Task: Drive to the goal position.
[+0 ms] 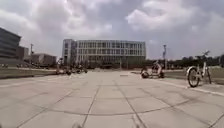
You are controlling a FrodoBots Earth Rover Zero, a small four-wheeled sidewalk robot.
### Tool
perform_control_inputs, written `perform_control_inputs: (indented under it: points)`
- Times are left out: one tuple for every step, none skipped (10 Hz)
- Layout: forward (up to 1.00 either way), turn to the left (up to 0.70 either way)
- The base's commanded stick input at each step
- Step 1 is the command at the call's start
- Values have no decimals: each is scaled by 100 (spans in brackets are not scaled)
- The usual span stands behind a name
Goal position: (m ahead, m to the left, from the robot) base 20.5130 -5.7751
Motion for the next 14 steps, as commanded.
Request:
perform_control_inputs:
  points:
    - [60,0]
    - [60,1]
    - [60,8]
    - [60,13]
    - [60,14]
    - [60,14]
    - [60,11]
    - [60,0]
    - [60,0]
    - [60,0]
    - [60,0]
    - [60,0]
    - [60,0]
    - [60,0]
